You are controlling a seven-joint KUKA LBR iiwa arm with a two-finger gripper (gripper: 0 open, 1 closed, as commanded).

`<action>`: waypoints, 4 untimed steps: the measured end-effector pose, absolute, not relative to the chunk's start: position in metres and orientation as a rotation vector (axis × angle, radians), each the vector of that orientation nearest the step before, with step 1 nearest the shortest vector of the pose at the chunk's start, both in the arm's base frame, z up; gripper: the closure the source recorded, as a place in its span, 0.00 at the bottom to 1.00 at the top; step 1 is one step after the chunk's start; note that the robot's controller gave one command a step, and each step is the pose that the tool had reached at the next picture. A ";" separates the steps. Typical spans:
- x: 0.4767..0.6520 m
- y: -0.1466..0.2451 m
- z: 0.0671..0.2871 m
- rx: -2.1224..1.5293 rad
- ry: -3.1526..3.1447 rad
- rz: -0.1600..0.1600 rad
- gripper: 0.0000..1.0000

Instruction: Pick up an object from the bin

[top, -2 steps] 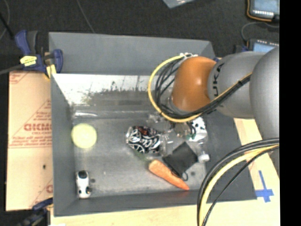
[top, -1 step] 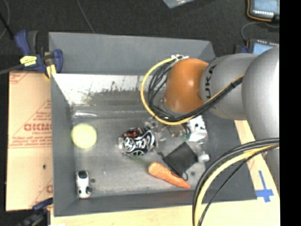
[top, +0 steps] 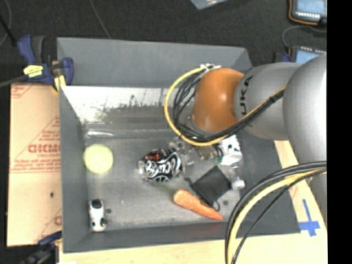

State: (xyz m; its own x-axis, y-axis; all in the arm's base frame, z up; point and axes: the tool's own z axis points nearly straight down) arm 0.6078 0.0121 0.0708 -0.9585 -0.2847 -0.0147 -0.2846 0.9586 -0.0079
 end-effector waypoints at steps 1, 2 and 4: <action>0.608 0.012 0.073 -0.450 3.093 -0.009 1.00; 0.608 0.012 0.078 -0.450 3.092 -0.010 1.00; 0.607 0.012 0.101 -0.450 3.095 -0.009 1.00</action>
Offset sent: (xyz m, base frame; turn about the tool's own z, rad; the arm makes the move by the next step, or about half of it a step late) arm 0.0001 -0.0001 0.0038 0.0000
